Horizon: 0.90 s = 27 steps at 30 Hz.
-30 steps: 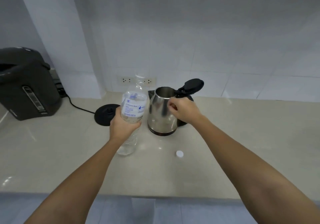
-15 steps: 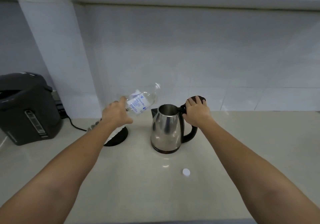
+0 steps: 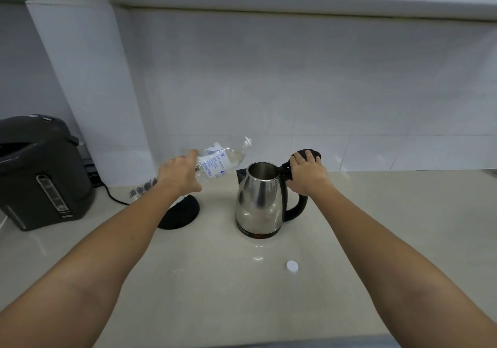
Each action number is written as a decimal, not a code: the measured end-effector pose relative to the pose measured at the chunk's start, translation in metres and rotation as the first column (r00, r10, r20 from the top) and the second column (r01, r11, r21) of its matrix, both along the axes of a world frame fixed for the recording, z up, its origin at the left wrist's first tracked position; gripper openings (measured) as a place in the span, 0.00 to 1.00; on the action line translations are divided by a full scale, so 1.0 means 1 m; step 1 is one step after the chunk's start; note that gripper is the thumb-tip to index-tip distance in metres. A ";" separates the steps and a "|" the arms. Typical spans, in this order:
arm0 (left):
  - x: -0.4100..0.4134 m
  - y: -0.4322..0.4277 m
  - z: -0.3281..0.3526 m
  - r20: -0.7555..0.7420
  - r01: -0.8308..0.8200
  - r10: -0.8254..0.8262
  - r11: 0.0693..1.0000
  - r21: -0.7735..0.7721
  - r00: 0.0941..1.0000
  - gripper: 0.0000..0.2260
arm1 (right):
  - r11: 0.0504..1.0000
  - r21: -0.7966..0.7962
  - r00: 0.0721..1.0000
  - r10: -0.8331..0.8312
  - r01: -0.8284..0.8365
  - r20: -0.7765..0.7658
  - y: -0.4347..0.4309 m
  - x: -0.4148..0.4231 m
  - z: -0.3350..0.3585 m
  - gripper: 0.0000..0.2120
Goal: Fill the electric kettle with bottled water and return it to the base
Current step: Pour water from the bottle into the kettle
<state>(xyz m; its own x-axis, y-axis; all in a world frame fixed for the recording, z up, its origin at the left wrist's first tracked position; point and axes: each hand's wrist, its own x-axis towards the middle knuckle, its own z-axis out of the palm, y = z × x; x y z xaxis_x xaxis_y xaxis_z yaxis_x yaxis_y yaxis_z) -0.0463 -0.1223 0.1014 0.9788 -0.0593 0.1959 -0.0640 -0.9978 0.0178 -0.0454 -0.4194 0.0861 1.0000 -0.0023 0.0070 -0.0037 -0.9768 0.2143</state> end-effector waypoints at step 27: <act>-0.002 -0.001 0.014 0.033 0.017 -0.026 0.972 0.235 0.999 0.33 | 1.000 0.003 1.000 -0.005 0.005 -0.030 0.002 -0.002 0.002 0.37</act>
